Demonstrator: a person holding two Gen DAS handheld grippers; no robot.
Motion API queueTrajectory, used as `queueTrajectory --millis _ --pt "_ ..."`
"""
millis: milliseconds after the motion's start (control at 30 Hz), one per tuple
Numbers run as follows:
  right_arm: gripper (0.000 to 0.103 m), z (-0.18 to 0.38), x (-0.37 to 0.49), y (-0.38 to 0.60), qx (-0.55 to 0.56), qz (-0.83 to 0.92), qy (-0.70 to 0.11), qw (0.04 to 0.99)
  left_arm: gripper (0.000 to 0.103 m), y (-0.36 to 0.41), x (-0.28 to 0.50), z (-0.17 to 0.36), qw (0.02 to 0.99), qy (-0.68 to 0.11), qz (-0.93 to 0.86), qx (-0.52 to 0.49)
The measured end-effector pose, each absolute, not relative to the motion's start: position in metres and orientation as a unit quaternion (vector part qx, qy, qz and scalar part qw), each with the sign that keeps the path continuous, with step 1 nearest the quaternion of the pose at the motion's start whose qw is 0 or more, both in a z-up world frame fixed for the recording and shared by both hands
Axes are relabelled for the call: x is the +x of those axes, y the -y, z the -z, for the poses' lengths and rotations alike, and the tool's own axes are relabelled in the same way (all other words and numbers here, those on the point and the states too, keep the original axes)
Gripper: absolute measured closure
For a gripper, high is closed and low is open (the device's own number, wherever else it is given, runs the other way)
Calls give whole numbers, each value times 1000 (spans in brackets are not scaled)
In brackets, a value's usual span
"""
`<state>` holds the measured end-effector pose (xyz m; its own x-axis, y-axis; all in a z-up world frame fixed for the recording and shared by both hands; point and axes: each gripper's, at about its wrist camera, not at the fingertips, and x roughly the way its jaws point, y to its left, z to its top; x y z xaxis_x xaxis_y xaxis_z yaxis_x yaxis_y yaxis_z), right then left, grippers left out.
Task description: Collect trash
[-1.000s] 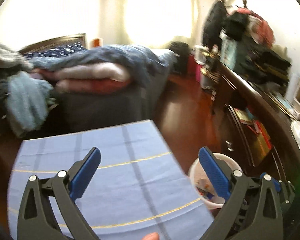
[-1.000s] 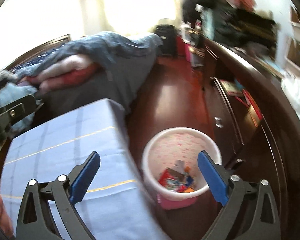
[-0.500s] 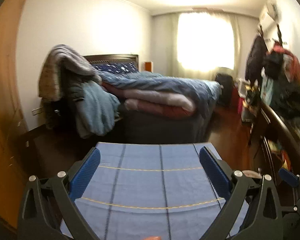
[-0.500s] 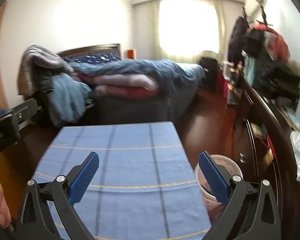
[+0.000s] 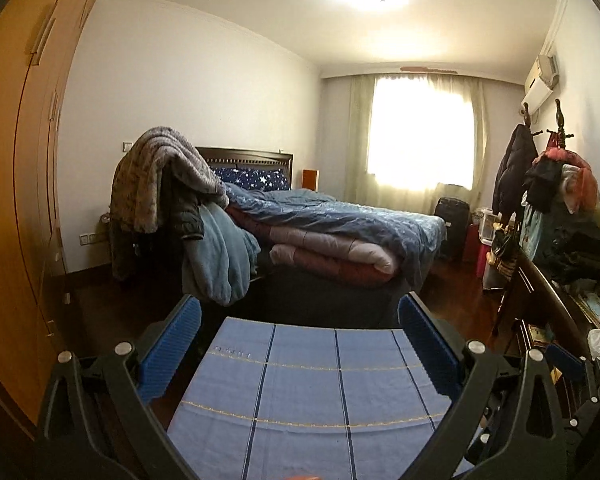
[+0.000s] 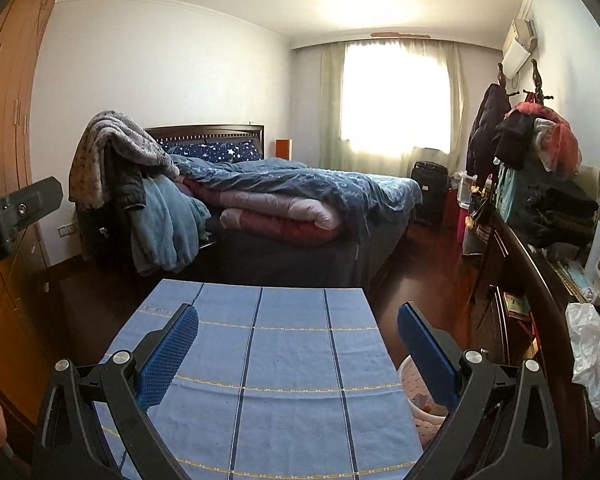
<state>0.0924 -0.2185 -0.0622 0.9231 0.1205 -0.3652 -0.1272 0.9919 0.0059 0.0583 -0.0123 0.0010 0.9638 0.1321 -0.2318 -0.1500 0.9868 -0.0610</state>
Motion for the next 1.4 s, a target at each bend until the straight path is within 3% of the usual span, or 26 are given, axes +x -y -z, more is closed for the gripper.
queueTrajectory --millis 1400 --pt "4 1 38 251 2 -19 -78 997 3 8 4 -27 994 -63 -72 -43"
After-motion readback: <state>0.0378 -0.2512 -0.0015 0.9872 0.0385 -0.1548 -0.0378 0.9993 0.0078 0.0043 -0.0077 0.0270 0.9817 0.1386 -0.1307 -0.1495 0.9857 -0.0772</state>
